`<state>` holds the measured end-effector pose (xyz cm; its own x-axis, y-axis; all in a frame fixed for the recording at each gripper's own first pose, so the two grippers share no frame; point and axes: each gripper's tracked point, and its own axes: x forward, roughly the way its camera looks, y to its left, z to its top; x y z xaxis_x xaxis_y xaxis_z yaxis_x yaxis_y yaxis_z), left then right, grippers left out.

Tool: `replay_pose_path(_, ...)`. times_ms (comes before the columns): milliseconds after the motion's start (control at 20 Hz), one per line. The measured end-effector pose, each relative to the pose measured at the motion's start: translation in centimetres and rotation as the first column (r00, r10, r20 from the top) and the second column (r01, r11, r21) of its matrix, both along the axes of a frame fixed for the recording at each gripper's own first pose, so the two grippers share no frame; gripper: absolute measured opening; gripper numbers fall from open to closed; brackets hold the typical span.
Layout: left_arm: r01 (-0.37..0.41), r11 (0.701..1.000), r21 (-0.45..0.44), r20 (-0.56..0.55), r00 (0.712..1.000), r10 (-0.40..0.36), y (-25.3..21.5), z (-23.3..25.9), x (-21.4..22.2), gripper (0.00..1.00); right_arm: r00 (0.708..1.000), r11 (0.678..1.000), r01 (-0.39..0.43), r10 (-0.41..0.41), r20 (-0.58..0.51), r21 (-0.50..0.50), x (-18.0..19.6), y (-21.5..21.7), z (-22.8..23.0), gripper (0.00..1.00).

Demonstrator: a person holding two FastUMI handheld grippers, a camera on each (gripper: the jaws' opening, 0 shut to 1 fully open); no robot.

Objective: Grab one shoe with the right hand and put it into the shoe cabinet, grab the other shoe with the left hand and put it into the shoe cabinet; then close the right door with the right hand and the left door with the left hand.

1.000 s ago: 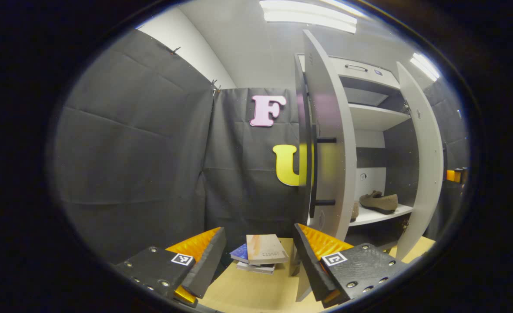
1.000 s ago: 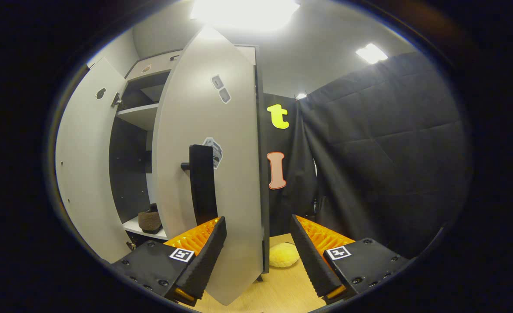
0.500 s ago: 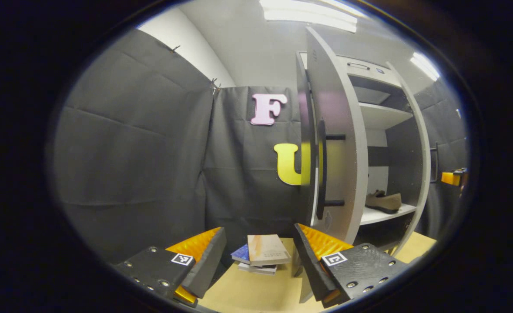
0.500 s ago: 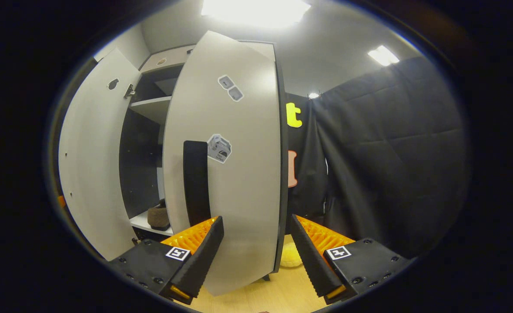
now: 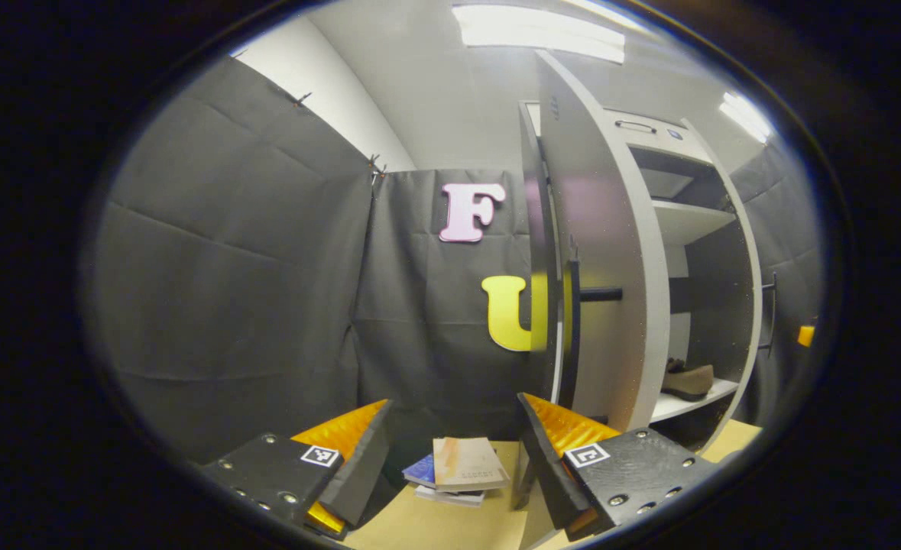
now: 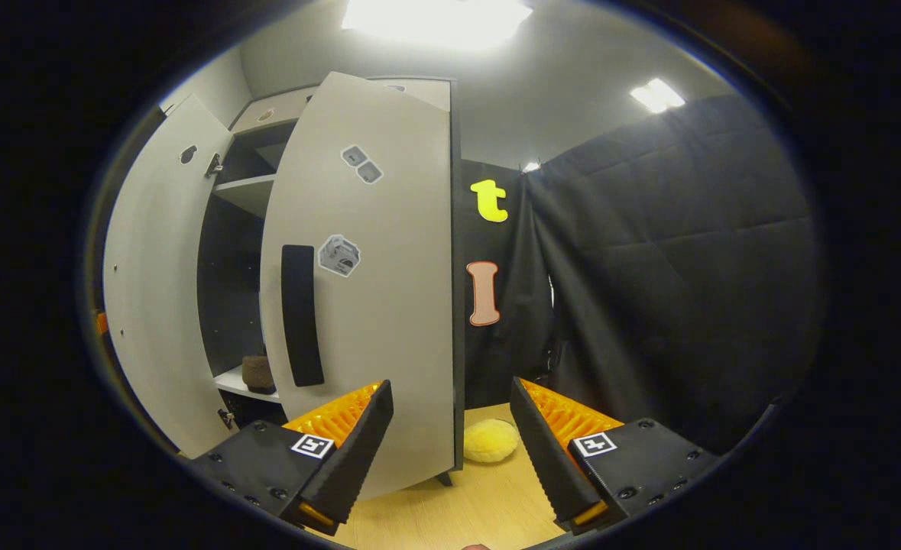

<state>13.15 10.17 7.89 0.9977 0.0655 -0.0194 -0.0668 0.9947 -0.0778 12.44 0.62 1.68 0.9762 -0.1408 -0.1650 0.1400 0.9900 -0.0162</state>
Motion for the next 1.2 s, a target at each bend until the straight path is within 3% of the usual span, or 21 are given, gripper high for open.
replay_pose_path(200, -0.011, 1.000, -0.013, 0.005, 1.000, 0.011, -0.5, 0.0, -0.2, 0.93, 1.000, 1.000, -0.005, 0.005, -0.014, -0.006, -0.7, -1.1, -0.6, 0.94)
replay_pose_path(450, -0.033, 0.999, -0.029, 0.000, 0.999, 0.033, -1.2, 0.0, -0.6, 0.93, 1.000, 1.000, -0.006, 0.006, -0.017, -0.006, -0.8, -2.5, -0.8, 0.98)
replay_pose_path(1200, 0.098, 0.994, -0.049, 0.017, 0.995, -0.097, -13.2, 1.1, -0.8, 0.93, 0.998, 1.000, -0.024, 0.024, -0.050, 0.003, -1.2, -5.6, -1.6, 0.98)
